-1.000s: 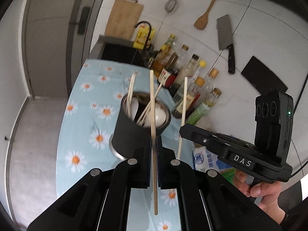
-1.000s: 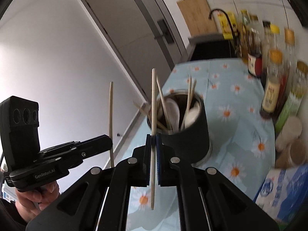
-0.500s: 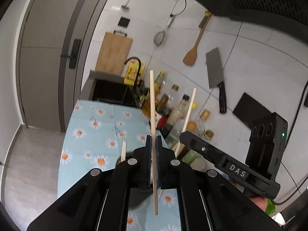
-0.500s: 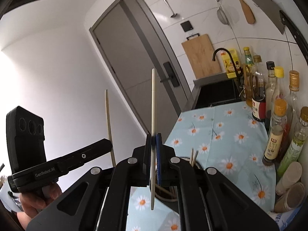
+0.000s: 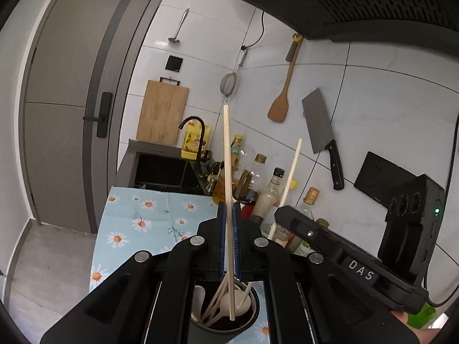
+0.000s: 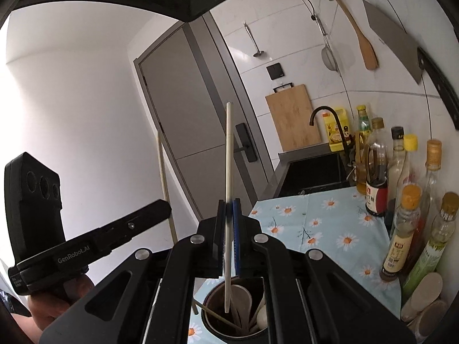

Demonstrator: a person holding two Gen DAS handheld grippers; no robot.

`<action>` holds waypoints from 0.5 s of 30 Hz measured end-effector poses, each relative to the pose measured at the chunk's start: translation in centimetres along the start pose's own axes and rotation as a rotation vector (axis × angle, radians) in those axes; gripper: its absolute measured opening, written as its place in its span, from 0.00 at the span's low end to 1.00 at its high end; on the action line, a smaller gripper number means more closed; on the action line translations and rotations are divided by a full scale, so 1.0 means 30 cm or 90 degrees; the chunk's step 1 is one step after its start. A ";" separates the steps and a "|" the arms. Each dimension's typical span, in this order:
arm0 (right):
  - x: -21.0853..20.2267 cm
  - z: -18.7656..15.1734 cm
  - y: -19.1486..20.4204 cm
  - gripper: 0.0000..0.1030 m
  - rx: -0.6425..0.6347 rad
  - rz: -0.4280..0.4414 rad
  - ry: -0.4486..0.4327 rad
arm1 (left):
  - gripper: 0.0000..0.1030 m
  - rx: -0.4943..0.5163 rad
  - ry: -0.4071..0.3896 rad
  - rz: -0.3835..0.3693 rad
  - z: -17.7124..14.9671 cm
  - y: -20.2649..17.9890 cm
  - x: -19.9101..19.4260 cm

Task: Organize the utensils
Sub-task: 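Lower the chopsticks into the holder and open both tools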

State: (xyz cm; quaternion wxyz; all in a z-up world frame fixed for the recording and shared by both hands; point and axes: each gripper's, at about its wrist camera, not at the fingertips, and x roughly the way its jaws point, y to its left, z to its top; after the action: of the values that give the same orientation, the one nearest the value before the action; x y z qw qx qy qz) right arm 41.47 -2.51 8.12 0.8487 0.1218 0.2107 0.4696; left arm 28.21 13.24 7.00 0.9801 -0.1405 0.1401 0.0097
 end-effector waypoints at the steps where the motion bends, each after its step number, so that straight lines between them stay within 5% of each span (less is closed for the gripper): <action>1: 0.008 -0.008 -0.010 0.06 0.001 -0.002 0.001 | 0.03 0.005 -0.005 -0.002 -0.009 -0.001 0.003; 15: 0.044 -0.087 -0.046 0.06 -0.003 -0.018 0.009 | 0.03 0.071 -0.019 0.008 -0.123 -0.022 0.066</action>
State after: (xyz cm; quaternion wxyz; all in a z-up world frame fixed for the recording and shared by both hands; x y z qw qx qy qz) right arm 41.90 -2.10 4.95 0.8541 0.1137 0.2170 0.4588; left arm 29.13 11.52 3.24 0.9883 -0.0848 0.1267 0.0101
